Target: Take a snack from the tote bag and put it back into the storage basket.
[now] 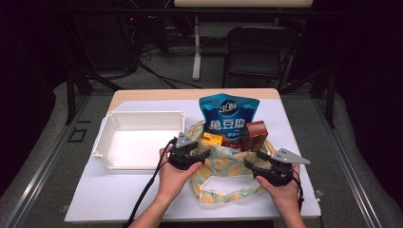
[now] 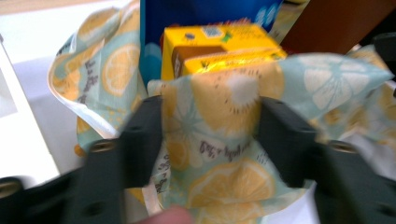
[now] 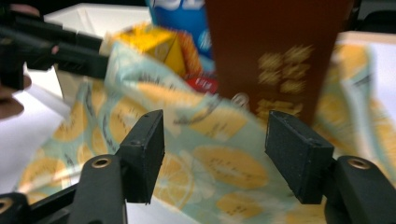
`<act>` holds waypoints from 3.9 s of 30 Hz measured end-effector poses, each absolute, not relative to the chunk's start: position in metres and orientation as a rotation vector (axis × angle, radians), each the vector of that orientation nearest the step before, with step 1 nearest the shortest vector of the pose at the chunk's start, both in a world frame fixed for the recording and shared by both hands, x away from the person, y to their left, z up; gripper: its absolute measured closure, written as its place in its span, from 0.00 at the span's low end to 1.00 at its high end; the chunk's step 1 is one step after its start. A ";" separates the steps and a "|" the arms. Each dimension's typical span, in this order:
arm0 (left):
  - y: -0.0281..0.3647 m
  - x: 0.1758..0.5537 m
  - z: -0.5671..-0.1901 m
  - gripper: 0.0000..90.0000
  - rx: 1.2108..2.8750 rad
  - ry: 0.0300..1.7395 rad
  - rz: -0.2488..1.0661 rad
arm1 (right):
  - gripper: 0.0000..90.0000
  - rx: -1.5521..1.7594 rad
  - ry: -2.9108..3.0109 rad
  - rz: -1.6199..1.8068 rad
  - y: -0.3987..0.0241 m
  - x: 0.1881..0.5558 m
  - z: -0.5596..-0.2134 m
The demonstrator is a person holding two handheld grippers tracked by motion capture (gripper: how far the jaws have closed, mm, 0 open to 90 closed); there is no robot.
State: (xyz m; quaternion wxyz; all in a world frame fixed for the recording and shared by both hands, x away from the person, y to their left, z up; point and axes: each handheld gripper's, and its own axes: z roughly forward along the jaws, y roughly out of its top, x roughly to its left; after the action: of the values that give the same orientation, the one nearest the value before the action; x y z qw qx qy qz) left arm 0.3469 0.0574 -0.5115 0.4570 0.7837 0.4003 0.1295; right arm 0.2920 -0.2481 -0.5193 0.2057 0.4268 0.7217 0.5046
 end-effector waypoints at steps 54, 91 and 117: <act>0.076 0.328 -0.503 0.72 1.773 0.959 0.196 | 1.00 1.509 2.127 1.082 -0.241 0.320 -0.564; 0.059 0.335 -0.540 0.70 1.884 0.952 0.105 | 0.25 1.323 1.695 1.359 -0.242 0.287 -0.486; 0.079 0.322 -0.527 0.43 1.791 0.876 0.246 | 0.38 1.356 1.681 1.254 -0.225 0.330 -0.511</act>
State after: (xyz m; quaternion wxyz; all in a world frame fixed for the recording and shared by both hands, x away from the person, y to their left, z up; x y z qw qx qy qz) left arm 0.3218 0.0788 -0.5266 0.5365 0.7524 0.3679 0.1034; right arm 0.3295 -0.2250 -0.5109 0.3166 0.5151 0.6385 0.4762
